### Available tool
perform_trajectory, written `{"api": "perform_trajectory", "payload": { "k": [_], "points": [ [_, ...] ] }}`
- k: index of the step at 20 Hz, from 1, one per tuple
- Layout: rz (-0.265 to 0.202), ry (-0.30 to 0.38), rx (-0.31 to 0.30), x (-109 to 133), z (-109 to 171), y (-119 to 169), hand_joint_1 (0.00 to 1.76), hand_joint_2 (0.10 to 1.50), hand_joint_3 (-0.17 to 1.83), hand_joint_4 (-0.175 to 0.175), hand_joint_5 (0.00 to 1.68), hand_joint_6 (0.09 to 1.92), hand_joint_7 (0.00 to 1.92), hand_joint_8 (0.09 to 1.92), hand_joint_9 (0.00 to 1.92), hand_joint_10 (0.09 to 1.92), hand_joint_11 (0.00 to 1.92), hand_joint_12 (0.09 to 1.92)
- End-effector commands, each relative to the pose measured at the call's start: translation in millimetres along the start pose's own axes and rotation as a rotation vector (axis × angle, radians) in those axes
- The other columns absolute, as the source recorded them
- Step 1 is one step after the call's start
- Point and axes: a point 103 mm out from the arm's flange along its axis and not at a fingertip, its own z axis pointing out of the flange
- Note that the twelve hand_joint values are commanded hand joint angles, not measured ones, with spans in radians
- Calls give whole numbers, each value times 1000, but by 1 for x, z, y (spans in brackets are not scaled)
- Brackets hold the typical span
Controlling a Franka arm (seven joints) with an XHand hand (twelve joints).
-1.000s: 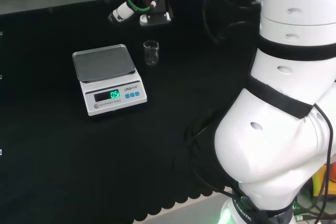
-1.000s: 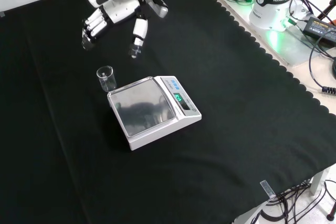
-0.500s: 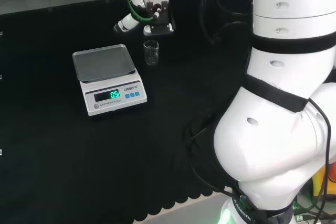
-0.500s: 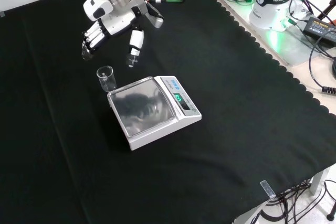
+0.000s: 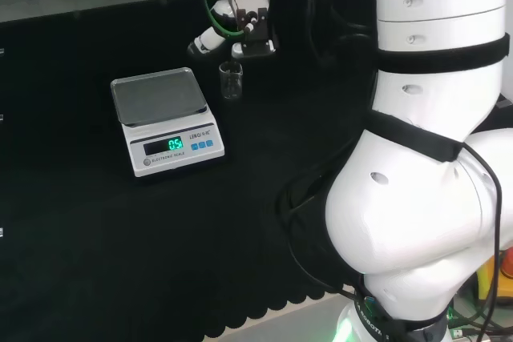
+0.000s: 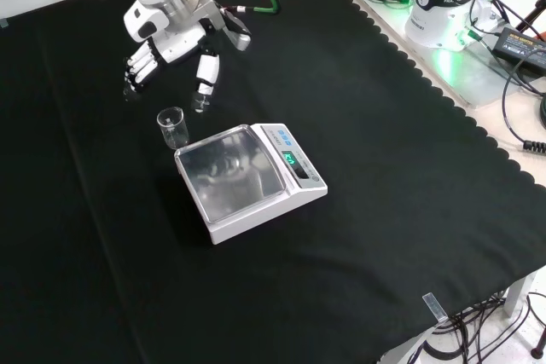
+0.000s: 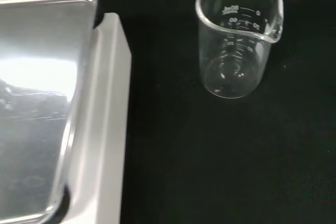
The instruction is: Pick up the beaker.
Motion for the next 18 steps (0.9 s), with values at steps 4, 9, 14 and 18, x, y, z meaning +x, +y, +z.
{"api": "perform_trajectory", "payload": {
  "k": [4,9,14,18],
  "points": [
    [7,19,46,-29,22,20,521,878,332,-119,222,87,0,638,0,805,250,1391],
    [12,38,67,-39,34,27,522,879,333,-119,225,87,0,637,0,796,248,1392],
    [14,49,91,-42,45,36,524,880,334,-121,229,87,0,636,0,793,246,1392],
    [9,50,107,-38,52,41,525,883,336,-122,232,87,0,636,0,791,243,1391]
  ]
}}
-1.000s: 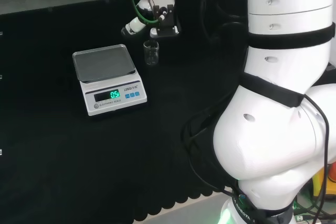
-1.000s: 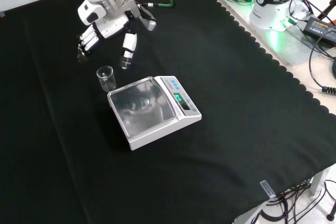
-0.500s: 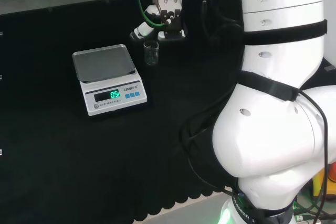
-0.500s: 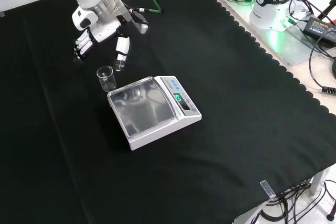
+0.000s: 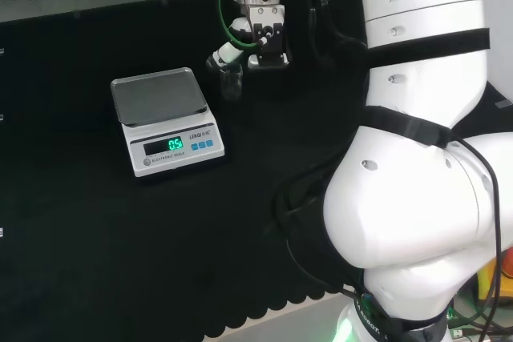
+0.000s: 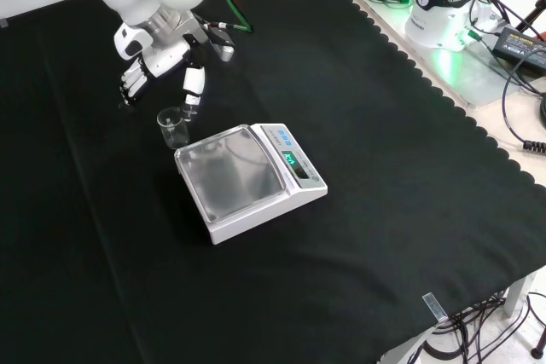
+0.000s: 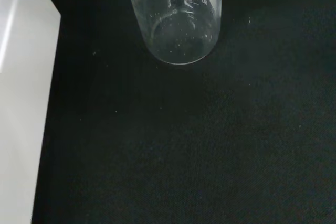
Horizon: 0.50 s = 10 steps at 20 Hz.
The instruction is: Pick up the beaker.
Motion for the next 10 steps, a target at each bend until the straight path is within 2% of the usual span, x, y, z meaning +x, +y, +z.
{"api": "perform_trajectory", "payload": {
  "k": [1,10],
  "points": [
    [-7,9,29,3,12,8,525,883,336,-123,232,87,0,636,0,791,243,1392],
    [-10,3,56,12,21,17,525,885,338,-124,232,87,0,636,0,789,242,1393]
  ]
}}
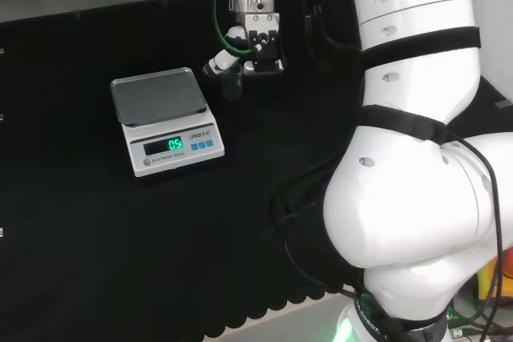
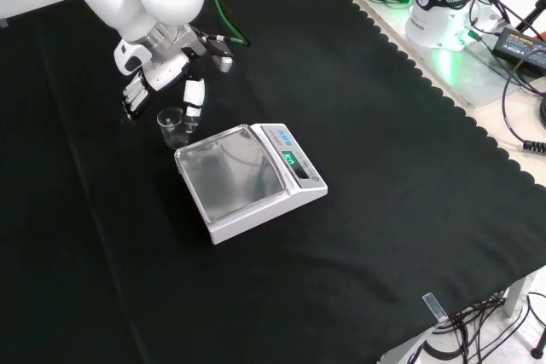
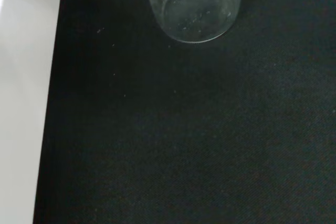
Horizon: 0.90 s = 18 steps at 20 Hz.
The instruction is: Pick up the beaker.
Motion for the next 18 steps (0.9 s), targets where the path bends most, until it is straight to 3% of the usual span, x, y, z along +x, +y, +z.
{"api": "perform_trajectory", "payload": {
  "k": [1,10,18],
  "points": [
    [4,-4,17,2,6,5,525,886,338,-125,233,87,0,637,0,789,241,1393],
    [17,-36,46,6,12,8,570,876,346,-125,254,87,2,715,16,867,273,1394],
    [47,-86,46,12,11,0,637,847,377,-131,360,87,107,773,171,877,370,1346]
  ]
}}
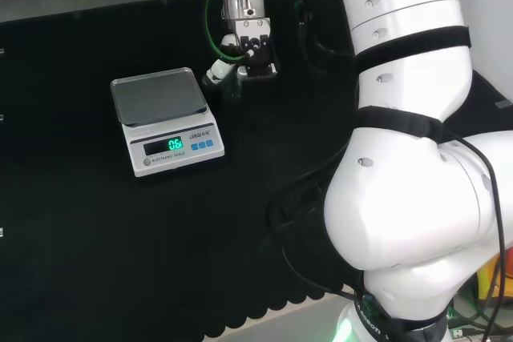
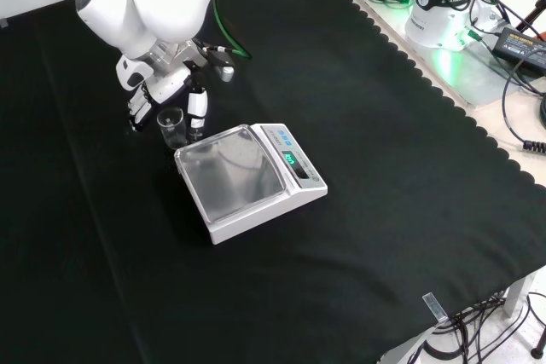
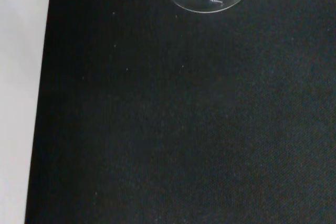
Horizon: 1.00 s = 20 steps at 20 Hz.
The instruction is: Pick up the beaker.
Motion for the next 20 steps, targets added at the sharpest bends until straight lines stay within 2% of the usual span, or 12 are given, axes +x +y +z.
{"api": "perform_trajectory", "payload": {
  "k": [1,5,8,16,18,20],
  "points": [
    [26,-37,-1,3,-1,-7,651,843,389,-133,395,87,160,779,229,863,396,1334],
    [49,-57,2,4,3,-9,727,839,442,-148,615,88,471,774,514,778,534,1274],
    [58,-69,7,4,6,-10,790,849,468,-166,791,201,613,754,685,703,643,1215],
    [67,-114,-7,9,4,-13,1056,887,537,-175,848,610,780,786,1055,489,1196,836],
    [66,-119,-12,11,0,-15,1102,1036,286,-175,841,1003,791,836,1098,470,1294,770],
    [68,-117,-20,12,-4,-17,1113,1140,104,-175,826,1173,787,881,1107,479,1334,731]
  ]
}}
